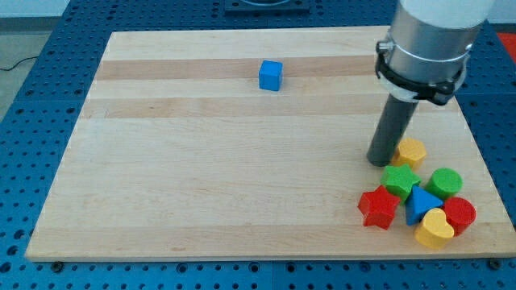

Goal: Keep blue cube on left side of yellow hexagon

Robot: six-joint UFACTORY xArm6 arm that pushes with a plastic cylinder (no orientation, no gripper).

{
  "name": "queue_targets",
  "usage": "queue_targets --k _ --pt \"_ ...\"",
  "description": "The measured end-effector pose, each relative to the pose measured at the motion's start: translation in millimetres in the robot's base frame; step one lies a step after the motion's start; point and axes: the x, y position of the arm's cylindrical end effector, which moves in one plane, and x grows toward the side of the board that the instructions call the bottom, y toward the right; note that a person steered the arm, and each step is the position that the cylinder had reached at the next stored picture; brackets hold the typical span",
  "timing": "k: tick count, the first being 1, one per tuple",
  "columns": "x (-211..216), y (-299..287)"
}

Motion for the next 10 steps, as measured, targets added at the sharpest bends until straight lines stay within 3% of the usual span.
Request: queue_targets --k 3,4,6,10 --pt "-35 -162" --pt "-71 -201" --pt "-175 -212" --pt "-178 -98"
